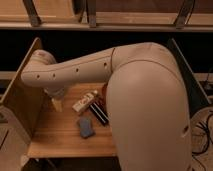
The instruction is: Pick up the ceramic bowl
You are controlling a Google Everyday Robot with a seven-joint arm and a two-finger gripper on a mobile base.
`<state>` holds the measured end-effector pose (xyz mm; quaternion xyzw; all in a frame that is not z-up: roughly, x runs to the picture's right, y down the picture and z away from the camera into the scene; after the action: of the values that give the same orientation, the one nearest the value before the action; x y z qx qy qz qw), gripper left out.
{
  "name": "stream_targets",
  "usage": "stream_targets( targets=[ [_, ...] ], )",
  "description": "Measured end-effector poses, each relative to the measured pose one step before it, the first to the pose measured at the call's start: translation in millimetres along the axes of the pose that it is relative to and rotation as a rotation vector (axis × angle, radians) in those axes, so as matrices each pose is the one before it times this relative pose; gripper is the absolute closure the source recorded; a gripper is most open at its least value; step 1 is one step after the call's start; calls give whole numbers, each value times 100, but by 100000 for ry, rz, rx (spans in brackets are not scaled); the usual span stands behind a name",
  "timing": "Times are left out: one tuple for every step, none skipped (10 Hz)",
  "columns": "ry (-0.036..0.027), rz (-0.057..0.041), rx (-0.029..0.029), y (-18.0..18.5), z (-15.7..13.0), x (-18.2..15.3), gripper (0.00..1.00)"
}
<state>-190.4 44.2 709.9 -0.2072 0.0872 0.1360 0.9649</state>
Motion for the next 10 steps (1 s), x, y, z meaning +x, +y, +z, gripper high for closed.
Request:
stream_targets(
  targets=[
    [-2, -3, 0, 1, 1, -2, 20],
    [-3, -1, 3, -1, -3, 0, 20],
    [1, -2, -2, 2, 1, -2, 20],
    [2, -34, 68, -7, -8, -6, 20],
    [45, -203, 392, -61, -42, -3, 20],
    [-712, -1282, 1886, -531, -200, -106, 20],
    [-3279, -2952, 4804, -1757, -454, -281, 20],
    [-3479, -1636, 4374, -1901, -463, 34, 20],
    [-5555, -1045, 7472, -3347, -1144, 627, 20],
    [-2277, 20, 4065, -1924, -574, 748, 20]
  ],
)
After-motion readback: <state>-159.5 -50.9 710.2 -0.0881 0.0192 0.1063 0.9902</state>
